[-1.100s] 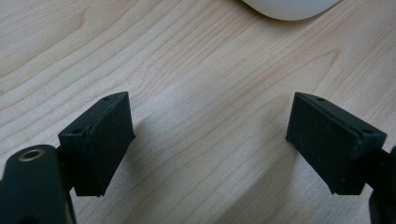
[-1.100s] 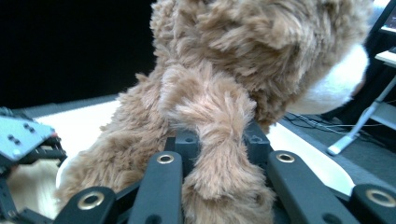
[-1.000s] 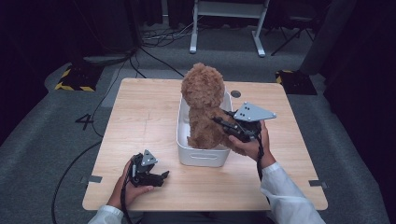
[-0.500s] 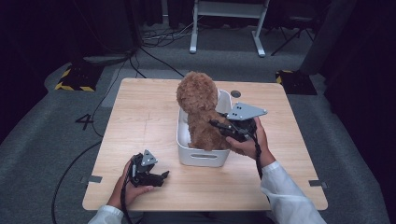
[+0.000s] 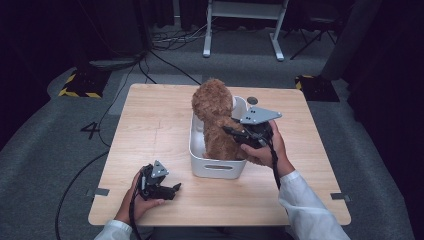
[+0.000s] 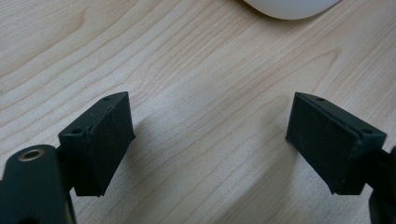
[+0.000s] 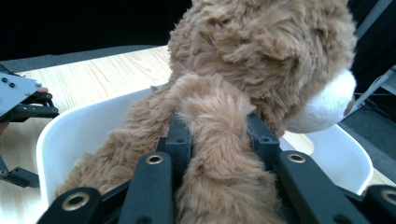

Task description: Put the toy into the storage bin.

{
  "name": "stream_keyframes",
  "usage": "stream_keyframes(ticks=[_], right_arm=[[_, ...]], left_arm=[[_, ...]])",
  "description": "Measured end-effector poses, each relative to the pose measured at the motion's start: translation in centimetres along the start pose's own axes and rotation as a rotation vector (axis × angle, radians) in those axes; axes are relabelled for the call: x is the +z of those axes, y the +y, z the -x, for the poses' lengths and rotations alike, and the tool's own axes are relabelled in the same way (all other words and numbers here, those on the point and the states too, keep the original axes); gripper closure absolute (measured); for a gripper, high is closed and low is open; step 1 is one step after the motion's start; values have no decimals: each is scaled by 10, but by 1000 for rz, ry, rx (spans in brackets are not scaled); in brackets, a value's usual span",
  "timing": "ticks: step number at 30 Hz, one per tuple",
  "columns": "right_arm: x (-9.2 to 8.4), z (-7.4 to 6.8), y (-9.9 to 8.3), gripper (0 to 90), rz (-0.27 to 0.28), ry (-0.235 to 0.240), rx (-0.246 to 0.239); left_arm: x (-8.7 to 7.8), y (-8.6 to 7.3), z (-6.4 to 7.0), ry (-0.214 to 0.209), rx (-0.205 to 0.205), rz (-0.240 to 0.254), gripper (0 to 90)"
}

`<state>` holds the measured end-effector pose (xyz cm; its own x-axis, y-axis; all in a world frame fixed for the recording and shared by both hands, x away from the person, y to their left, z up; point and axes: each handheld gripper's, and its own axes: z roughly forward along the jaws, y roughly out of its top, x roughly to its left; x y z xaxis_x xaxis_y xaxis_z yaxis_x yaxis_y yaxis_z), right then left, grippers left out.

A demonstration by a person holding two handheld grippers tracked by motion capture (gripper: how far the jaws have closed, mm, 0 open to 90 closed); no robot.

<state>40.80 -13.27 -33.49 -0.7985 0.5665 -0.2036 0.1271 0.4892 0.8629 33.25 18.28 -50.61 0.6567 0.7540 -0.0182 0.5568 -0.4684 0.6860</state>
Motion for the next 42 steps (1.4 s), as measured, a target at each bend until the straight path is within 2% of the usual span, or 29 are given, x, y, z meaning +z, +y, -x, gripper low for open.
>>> stream_keyframes(ticks=[9,13,17,22,28,37,42], right_arm=[[4,1,5,648,-25,5,-1],[3,-1,8,601,-14,2,-6],[-3,-2,11,619,4,-6,-14],[-2,-6,12,629,-29,6,-45],[0,-7,11,626,-57,7,-54],[-7,-5,10,595,-65,12,-48],[-17,0,8,569,-40,9,-34]], left_arm=[[0,0,0,1,0,0,148],[0,0,0,1,0,1,149],[0,0,0,1,0,1,149],[0,0,0,1,0,1,149],[0,0,0,0,0,1,149],[0,0,0,0,0,1,149],[0,0,0,-2,0,1,149]])
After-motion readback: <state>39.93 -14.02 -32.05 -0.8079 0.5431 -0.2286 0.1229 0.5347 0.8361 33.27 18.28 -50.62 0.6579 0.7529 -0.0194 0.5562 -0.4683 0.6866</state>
